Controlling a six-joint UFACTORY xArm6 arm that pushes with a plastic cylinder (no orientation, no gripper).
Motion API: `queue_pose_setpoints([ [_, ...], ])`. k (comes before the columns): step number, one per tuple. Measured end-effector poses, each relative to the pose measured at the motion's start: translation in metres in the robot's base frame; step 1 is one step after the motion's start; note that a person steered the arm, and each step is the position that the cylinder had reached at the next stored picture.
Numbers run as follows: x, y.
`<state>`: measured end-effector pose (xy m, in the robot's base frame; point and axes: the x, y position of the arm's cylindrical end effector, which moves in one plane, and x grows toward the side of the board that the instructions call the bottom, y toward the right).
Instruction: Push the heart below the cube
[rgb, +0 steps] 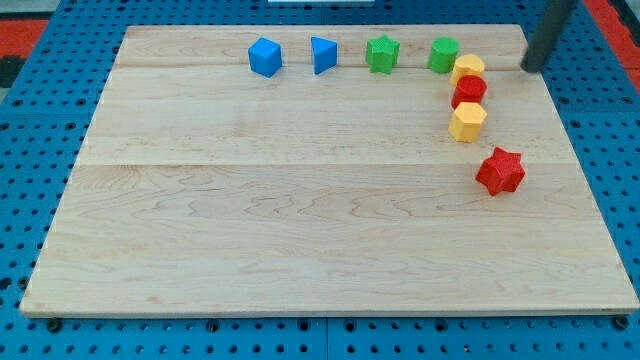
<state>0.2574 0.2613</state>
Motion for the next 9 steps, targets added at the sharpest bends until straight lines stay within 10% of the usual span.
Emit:
queue_pose_setpoints([
  [2, 0.129, -0.138],
  [5, 0.036, -0.11],
  [7, 0.117, -0.259],
  [9, 0.127, -0.191],
])
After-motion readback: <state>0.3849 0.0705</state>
